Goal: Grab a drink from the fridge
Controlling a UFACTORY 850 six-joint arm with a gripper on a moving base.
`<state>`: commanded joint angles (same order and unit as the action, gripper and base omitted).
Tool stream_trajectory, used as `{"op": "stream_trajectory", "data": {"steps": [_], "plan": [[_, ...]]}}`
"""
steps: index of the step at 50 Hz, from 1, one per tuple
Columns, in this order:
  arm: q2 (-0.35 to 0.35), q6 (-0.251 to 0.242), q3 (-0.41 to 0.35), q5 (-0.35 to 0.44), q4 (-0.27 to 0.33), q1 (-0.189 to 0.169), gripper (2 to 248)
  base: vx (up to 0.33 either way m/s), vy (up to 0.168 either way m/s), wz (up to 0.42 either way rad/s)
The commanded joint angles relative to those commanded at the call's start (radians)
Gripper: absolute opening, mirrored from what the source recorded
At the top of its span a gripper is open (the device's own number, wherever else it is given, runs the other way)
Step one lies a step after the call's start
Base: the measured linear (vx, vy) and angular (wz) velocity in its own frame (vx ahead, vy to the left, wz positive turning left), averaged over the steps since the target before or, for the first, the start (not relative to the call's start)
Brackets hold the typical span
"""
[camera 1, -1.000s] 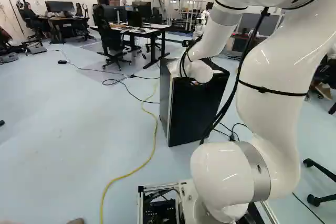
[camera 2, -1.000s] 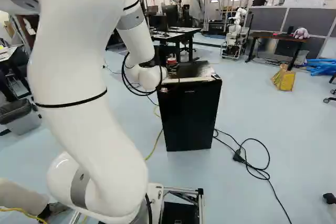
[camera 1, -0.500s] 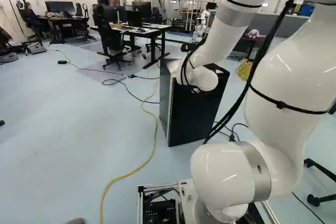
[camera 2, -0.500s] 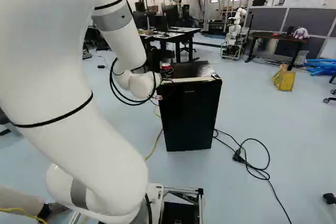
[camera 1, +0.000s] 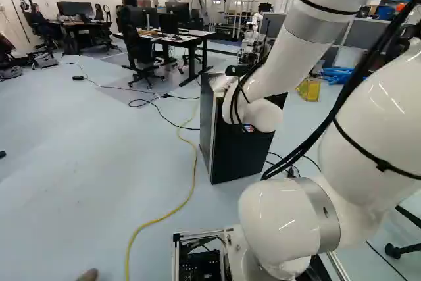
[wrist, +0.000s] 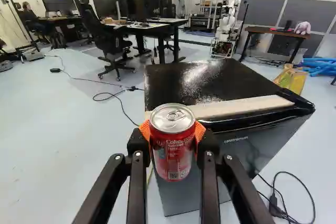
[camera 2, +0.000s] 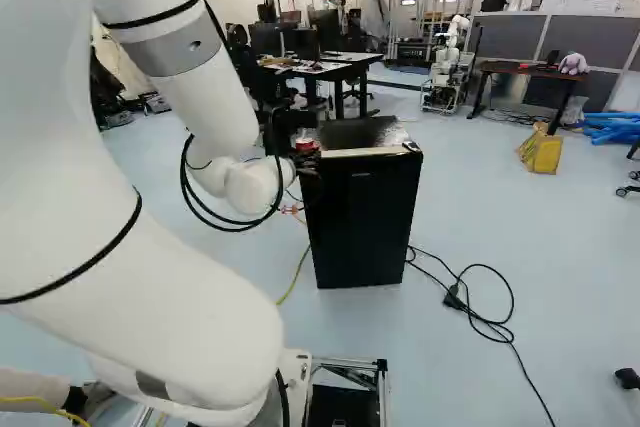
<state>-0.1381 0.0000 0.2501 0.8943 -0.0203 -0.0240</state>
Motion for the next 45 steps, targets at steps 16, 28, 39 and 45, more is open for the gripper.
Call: {"op": "stream_trajectory", "data": {"steps": [16,28,39,45], "plan": [[-0.071,0.0,-0.082,-0.011,0.01,0.012,97,0.0,0.0,0.0],[-0.108,0.0,-0.125,-0.017,0.016,0.018,97,0.0,0.0,0.0],[-0.13,0.0,-0.15,-0.02,0.019,0.022,97,0.0,0.0,0.0],[-0.137,0.0,-0.159,-0.021,0.02,0.023,97,0.0,0.0,0.0]]}}
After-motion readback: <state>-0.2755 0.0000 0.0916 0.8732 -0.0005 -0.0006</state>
